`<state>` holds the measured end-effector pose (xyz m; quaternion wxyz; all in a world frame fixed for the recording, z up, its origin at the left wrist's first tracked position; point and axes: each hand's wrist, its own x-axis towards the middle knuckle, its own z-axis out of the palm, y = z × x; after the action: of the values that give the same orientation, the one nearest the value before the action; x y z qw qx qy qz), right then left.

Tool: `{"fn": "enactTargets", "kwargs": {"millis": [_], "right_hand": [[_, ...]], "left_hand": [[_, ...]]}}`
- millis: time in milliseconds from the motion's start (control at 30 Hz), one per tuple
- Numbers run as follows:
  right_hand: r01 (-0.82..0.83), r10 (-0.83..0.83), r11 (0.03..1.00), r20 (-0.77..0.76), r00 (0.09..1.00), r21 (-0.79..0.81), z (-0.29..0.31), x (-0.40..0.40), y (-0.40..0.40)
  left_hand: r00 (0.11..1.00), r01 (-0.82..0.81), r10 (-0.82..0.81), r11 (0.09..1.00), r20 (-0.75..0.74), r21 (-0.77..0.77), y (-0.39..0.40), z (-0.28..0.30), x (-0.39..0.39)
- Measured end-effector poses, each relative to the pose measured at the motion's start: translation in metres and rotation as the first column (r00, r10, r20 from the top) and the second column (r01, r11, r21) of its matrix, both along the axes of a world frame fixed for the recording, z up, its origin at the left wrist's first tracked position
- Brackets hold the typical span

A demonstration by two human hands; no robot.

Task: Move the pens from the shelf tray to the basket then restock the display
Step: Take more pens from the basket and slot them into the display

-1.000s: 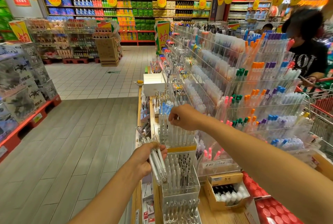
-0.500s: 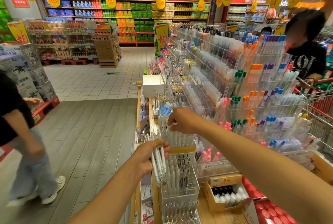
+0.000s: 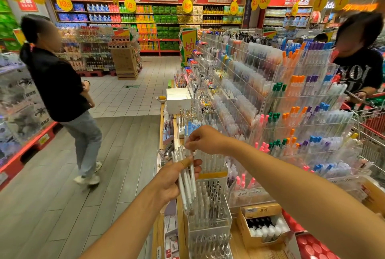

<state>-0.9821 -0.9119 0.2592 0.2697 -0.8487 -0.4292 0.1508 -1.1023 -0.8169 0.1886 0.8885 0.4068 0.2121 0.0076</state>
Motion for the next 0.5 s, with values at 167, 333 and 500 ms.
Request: {"fn": "enactTargets", "kwargs": {"millis": [167, 333, 500], "right_hand": [[0.124, -0.107, 0.985, -0.137, 0.985, 0.121, 0.018, 0.015, -0.009], [0.099, -0.14, 0.971, 0.18, 0.974, 0.219, 0.018, 0.018, -0.008], [0.083, -0.145, 0.975, 0.309, 0.94, 0.204, 0.004, 0.016, 0.0]], "left_hand": [[0.976, -0.154, 0.146, 0.987, -0.162, -0.039, 0.01, -0.003, -0.004], [0.943, -0.176, 0.166, 0.984, -0.289, -0.006, 0.022, -0.015, -0.011], [0.951, -0.162, 0.154, 0.987, -0.267, -0.011, 0.022, -0.016, -0.011]]}}
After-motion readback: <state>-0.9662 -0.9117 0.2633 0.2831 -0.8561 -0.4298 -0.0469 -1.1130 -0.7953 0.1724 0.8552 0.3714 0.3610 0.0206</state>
